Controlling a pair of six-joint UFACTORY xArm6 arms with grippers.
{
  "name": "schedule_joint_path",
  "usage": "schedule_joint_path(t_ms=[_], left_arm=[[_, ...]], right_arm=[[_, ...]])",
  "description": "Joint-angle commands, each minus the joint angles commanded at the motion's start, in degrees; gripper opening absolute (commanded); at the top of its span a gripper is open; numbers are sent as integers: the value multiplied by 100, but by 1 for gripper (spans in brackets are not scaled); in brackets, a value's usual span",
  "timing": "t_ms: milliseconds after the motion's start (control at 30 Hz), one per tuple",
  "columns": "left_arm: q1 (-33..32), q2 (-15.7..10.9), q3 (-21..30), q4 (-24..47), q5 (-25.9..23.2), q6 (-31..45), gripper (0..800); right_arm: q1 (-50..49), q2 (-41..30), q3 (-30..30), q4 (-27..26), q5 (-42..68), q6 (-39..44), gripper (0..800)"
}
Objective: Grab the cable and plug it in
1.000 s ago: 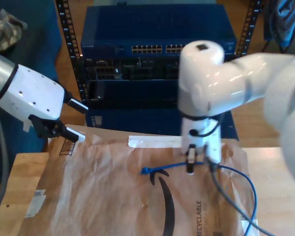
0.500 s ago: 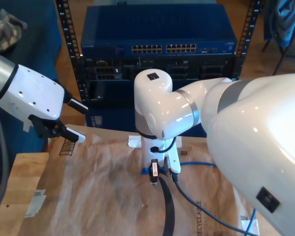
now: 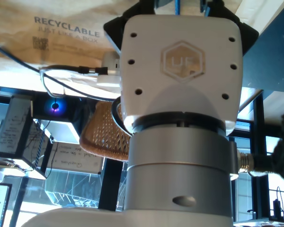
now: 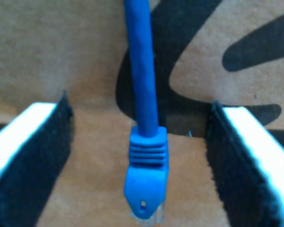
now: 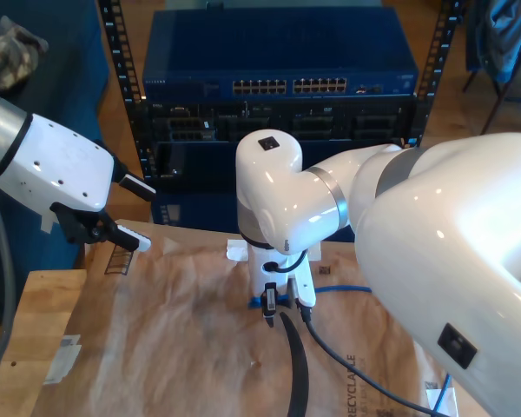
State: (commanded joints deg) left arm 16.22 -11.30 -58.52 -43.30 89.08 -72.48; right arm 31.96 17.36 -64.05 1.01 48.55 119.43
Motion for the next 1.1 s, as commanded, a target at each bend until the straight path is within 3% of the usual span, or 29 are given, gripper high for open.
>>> schedule_joint_path(t_ms=[200, 300, 400, 733, 933, 1100], left_arm=[[0, 0, 0, 0, 0, 0, 798], [0, 0, 0, -9, 0, 0, 798], [0, 0, 0, -9, 0, 0, 798], [0, 0, -35, -53, 26, -9, 798], [-26, 0, -290, -264, 149, -18, 798], [-44, 9, -545, -1222, 571, -26, 797]], right_arm=[[0, 9, -9, -9, 0, 9, 212], [0, 0, 0, -9, 0, 18, 51], [-18, -123, 18, -9, 9, 158, 9], [-642, -2215, 413, 79, 580, 167, 7], [-1292, -3437, 220, 1266, 1433, 123, 7], [-1398, -3640, -97, 1899, 2084, 70, 7]])
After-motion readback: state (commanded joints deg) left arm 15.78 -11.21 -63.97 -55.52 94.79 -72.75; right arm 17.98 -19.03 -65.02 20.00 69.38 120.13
